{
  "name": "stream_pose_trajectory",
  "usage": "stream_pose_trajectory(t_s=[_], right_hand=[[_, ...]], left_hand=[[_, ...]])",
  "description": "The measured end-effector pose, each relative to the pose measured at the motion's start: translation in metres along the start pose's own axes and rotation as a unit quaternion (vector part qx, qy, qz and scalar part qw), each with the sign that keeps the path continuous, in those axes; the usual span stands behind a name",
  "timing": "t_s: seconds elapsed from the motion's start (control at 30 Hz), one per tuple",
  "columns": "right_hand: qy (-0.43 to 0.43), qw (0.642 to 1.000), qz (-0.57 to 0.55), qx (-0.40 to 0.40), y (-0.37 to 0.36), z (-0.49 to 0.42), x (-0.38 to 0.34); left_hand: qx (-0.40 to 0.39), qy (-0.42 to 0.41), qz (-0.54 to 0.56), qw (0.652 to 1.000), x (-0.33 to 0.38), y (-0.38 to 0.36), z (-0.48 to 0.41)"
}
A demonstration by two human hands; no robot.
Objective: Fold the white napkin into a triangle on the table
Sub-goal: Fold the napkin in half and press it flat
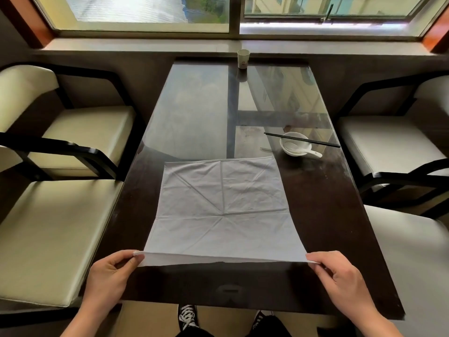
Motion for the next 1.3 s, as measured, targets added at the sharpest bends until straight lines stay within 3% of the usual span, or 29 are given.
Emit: stream_pose_trajectory(t_s=[0.23,0.63,0.97,1.3], right_hand=[[0.002,1.000,-0.009,0.010,0.000,-0.025,-0.007],[-0.099,0.990,-0.085,0.045,-0.011,-0.113,-0.033],[-0.089,0.993,-0.076,0.026,-0.020,-0.198,-0.055],[-0.152,0.985,-0.076,0.024,-0.065,-0.285,-0.042]], left_hand=[[0.034,-0.009,0.041,0.999,0.008,-0.007,-0.012],[0.080,0.073,0.173,0.979,0.029,-0.037,-0.049],[0.090,0.063,0.181,0.977,0.070,-0.064,-0.117],[0.098,0.113,0.179,0.972,0.086,-0.116,-0.201]])
Point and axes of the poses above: each hand's wrist, its own z-axis away from the middle knuckle, its own y-axis out of the back of the hand, x = y × z, the point moved 2 cm from there along -z, towards the middle knuckle, and after that the axes turned 8 degrees about x, right-handed, at the moved point
